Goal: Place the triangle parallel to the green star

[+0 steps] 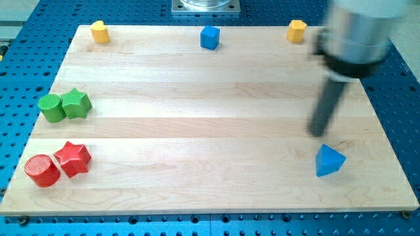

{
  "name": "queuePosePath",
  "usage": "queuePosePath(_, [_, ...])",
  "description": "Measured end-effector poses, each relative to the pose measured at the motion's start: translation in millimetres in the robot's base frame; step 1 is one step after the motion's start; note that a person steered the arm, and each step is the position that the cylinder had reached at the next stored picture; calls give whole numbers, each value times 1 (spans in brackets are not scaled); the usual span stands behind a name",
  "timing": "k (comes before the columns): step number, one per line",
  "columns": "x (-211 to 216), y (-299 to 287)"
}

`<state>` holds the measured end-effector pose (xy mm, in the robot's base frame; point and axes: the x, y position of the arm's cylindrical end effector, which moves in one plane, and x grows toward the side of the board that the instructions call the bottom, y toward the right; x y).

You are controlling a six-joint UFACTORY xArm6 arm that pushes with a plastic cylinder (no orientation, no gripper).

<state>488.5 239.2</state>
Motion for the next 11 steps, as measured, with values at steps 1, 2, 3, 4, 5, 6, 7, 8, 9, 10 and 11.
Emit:
queuePosePath(1, [90,28])
queuePosePath(2, [87,-80])
queuePosePath(3, [9,-104])
queuePosePath(4, [-18,-100])
queuePosePath(5, [42,-121])
queuePosePath(6, [87,-64])
queuePosePath(7, [15,-28])
queuePosePath(8, [-31,-155])
queuePosePath(9, [-10,-67])
queuePosePath(10, [76,-103])
queuePosePath(11, [62,-161])
